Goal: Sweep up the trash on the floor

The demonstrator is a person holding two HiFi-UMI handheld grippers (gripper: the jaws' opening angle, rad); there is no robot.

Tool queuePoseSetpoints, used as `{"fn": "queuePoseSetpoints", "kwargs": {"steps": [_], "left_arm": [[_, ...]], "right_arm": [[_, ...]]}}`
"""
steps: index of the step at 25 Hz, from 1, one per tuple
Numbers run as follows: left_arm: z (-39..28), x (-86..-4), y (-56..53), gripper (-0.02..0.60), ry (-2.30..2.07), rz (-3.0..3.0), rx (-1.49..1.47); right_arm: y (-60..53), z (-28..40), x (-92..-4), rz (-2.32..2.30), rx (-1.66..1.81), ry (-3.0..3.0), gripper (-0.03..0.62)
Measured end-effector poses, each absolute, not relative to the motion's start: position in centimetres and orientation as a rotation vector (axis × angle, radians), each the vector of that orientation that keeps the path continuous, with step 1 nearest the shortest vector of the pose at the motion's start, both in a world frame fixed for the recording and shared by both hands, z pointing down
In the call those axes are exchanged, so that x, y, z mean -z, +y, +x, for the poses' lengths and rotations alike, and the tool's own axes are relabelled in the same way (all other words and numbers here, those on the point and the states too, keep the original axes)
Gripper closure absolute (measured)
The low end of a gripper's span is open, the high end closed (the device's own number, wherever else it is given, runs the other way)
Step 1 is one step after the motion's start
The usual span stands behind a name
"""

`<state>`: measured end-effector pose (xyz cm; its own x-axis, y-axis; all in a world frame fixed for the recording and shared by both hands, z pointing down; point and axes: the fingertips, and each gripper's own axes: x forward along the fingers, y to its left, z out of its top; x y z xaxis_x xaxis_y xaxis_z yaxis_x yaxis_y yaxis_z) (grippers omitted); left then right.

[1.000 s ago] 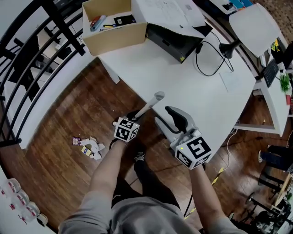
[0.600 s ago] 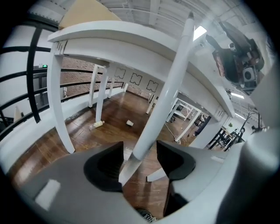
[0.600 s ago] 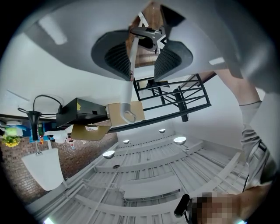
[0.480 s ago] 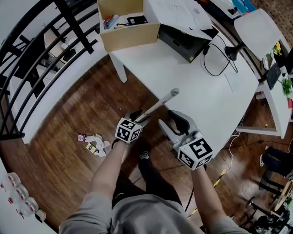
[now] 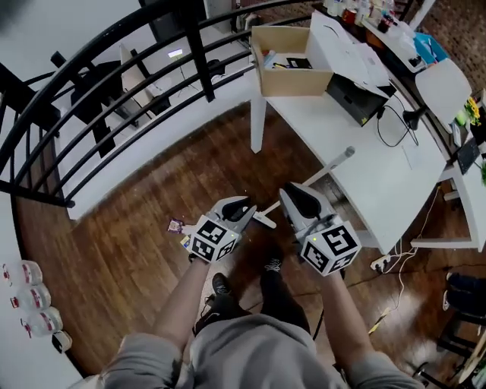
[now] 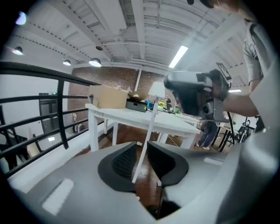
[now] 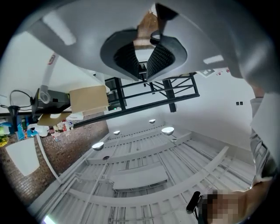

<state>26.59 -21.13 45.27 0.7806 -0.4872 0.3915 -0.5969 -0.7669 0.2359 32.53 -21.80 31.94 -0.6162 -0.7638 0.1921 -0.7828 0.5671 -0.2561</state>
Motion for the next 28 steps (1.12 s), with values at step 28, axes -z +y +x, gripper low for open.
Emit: {"fn": "queuePoseSetpoints", "kwargs": {"steps": [28], "left_arm": [[-8.3,-24.3,-6.6,0.575,-1.457,2.445,-0.111]], "right_arm": [[-8.5,-3.2,-20.4,0.770,-0.280,-2.914,0.594]]}}
